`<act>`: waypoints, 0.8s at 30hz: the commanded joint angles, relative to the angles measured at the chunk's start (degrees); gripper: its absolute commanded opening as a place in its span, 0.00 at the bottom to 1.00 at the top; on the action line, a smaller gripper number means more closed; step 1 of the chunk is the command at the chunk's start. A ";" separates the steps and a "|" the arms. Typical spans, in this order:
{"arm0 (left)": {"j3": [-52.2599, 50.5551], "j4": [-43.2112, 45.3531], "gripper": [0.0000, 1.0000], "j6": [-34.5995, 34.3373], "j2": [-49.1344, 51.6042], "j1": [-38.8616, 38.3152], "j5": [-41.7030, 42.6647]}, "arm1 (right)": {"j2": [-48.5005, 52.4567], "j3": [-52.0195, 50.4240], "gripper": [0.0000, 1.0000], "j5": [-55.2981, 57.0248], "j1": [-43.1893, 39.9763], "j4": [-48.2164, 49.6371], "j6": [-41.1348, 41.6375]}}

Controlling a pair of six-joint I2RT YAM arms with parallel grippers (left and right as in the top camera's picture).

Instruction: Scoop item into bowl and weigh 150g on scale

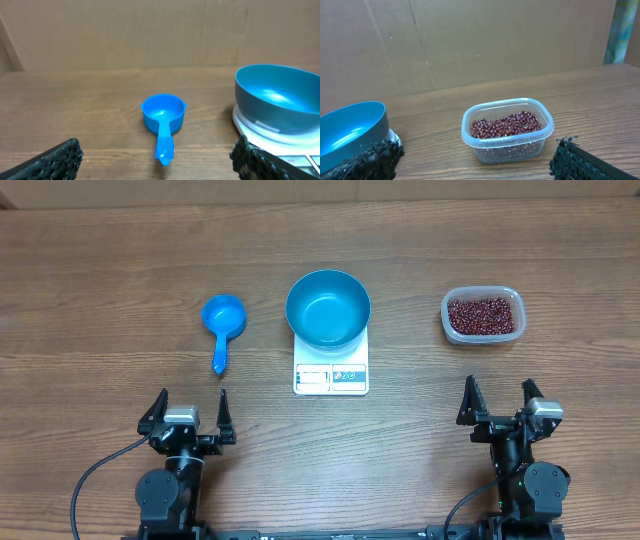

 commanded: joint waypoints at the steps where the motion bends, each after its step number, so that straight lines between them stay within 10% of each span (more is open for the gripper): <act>1: 2.99 -5.16 0.99 -0.59 -0.48 -0.11 1.97 | -0.63 -0.61 1.00 -0.13 -0.15 0.33 -0.24; 24: 22.64 -19.02 0.99 -2.93 16.37 -0.11 1.95 | -0.63 -0.61 1.00 -0.13 -0.15 0.33 -0.24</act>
